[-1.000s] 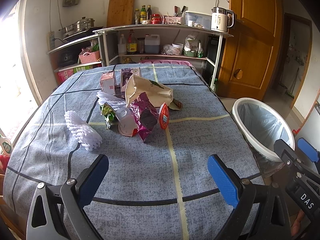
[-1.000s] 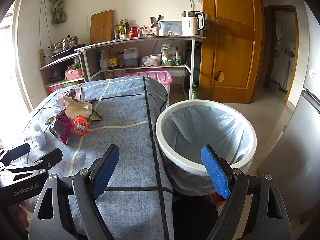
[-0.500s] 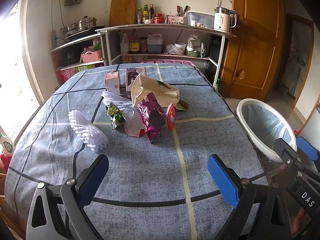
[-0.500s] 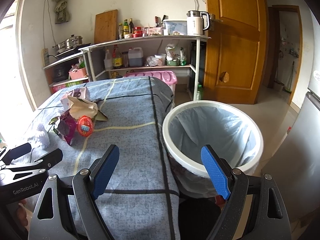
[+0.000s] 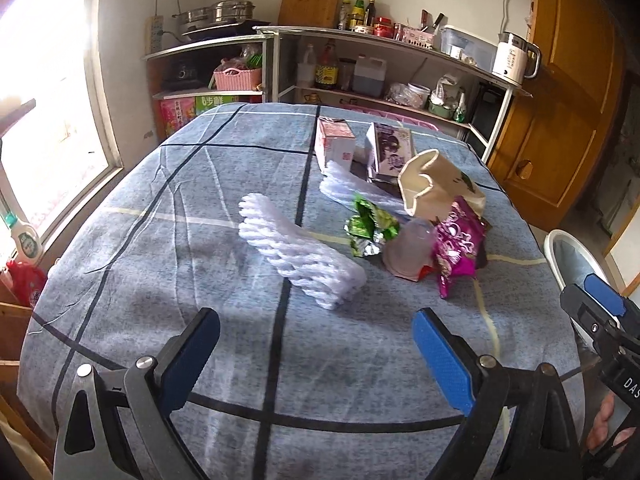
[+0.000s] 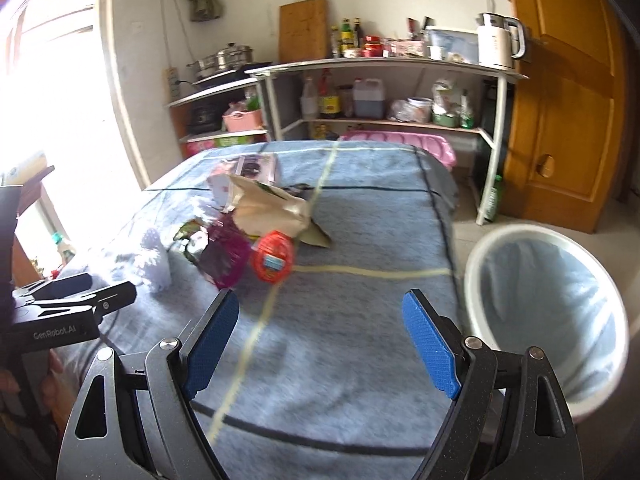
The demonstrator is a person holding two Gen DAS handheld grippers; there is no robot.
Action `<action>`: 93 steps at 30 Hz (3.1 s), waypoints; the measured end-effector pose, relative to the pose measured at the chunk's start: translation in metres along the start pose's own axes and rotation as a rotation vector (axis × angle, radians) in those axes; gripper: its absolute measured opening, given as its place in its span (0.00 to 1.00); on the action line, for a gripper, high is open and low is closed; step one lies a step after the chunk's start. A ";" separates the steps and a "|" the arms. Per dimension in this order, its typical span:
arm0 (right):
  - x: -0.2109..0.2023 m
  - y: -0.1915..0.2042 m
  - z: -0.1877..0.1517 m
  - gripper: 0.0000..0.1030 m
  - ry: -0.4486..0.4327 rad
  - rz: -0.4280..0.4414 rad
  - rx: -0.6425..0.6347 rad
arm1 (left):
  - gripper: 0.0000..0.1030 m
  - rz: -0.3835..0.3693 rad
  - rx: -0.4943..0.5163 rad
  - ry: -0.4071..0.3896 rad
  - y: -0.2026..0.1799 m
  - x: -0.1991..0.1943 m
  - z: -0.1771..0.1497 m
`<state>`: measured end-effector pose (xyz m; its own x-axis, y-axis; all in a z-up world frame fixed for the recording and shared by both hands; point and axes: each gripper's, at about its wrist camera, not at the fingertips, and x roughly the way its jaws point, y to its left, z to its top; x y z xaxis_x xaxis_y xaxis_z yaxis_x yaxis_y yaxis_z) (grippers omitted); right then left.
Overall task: Collect trash
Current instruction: 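Grasp the white foam net with the left tool while the right tool grasps the purple snack bag, then carry the foam net with the left tool into the bin while the right tool drops the purple bag there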
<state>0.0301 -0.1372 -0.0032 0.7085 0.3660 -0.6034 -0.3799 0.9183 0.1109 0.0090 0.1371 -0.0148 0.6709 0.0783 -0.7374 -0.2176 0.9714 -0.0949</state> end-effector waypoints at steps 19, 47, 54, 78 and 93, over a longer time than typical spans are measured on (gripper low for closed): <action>0.062 0.048 0.034 0.62 0.072 0.171 -0.059 | 0.77 -0.095 -0.144 0.067 0.039 0.048 0.039; 0.049 0.037 0.030 0.10 0.047 0.209 -0.016 | 0.21 -0.171 -0.101 0.020 0.019 0.028 0.030; 0.017 0.015 0.034 0.10 -0.006 0.196 0.031 | 0.21 -0.239 -0.025 -0.044 -0.010 -0.009 0.036; -0.083 -0.158 0.012 0.10 -0.099 -0.174 0.259 | 0.21 -0.622 0.306 0.029 -0.237 -0.004 0.049; -0.066 -0.227 -0.025 0.10 0.052 -0.293 0.317 | 0.21 -0.681 0.462 0.214 -0.350 0.046 0.008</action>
<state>0.0546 -0.3733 -0.0085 0.7254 0.0823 -0.6833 0.0401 0.9861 0.1614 0.1214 -0.1972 -0.0101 0.3921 -0.5556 -0.7332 0.5276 0.7887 -0.3155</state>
